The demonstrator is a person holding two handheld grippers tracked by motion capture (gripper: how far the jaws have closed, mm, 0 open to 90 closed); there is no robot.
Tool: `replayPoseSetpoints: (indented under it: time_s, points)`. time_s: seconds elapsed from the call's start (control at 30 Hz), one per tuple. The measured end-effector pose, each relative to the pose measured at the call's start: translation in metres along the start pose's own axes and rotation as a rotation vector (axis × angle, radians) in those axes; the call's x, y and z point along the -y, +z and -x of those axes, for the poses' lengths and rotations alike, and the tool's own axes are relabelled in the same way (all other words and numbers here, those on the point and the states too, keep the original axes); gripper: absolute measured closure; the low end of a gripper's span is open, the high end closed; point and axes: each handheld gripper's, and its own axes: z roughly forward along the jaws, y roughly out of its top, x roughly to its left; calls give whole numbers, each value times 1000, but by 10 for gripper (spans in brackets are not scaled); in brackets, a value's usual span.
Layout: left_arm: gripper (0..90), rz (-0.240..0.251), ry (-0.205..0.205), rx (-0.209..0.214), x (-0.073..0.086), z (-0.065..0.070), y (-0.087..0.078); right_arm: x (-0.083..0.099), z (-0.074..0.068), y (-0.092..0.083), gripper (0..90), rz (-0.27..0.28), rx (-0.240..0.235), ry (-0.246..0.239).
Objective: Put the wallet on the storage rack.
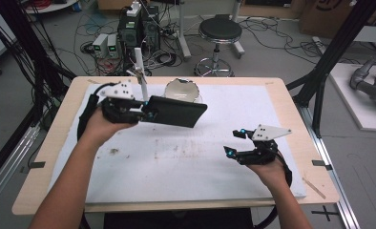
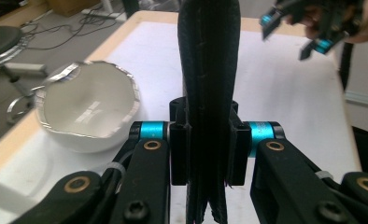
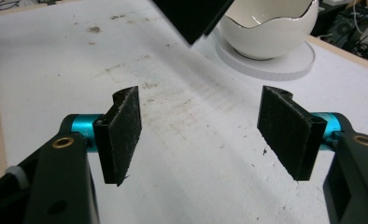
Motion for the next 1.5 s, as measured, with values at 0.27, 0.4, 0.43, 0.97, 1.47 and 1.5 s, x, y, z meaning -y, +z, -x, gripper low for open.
replayPoseSetpoints:
  time_s: [0.27,0.4,0.43,0.97,1.47,1.5]
  points:
    - [760,-117,38,-78,-45,-38,-8,6,1,5,267,-58,7,5]
    - [760,-167,37,-118,-53,-53,-3,13,5,6,253,-61,5,35]
    - [760,-175,34,-122,-54,-57,-1,14,5,6,253,-59,5,34]
    - [760,-307,-25,-126,-47,-94,57,14,6,6,252,-56,5,38]
    - [589,-284,-81,-200,-41,-105,91,16,7,7,254,-54,-25,46]
    - [558,-270,-87,-227,-41,-106,89,16,7,7,254,-50,-27,46]
